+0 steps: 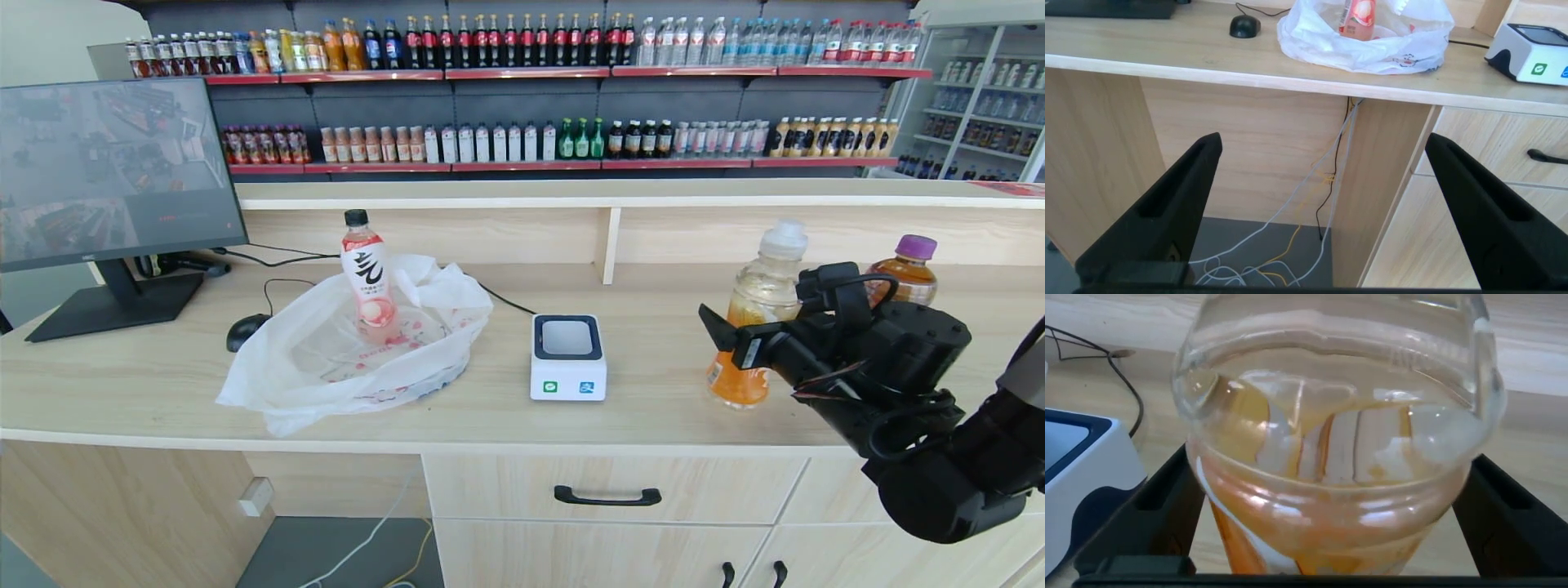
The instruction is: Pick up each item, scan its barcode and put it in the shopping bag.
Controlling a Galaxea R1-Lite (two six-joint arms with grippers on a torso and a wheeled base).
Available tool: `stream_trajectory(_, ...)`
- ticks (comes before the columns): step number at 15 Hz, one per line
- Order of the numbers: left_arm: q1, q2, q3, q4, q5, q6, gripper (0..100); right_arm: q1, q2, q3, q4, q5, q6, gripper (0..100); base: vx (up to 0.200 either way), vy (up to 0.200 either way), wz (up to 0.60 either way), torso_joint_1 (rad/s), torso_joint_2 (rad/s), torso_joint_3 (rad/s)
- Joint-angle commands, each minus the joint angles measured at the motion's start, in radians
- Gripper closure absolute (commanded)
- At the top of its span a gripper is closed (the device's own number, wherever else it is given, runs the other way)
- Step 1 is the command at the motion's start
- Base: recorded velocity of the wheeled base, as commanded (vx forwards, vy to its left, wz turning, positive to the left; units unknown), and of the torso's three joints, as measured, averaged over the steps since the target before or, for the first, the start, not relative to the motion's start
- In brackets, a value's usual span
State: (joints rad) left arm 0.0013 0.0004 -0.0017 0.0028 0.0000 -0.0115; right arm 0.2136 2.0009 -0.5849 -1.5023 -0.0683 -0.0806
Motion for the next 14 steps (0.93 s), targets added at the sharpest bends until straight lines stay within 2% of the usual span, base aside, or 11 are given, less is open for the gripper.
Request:
stream_trajectory(1, 0.0, 0.0, 0.0, 0.0, 0.0, -0.001, 0, 0.0, 0.003, -0.001, -0.004, 0.001, -0.001, 100, 0.0, 0.0, 0.0, 0.0, 0.0, 0.0)
stream_trajectory(14, 0.0, 0.0, 0.0, 0.0, 0.0, -0.001, 0, 0.003, -0.039, 0.028, -0.015, 0.004, 0.019, 100, 0.0, 0.0, 0.0, 0.0, 0.0, 0.0)
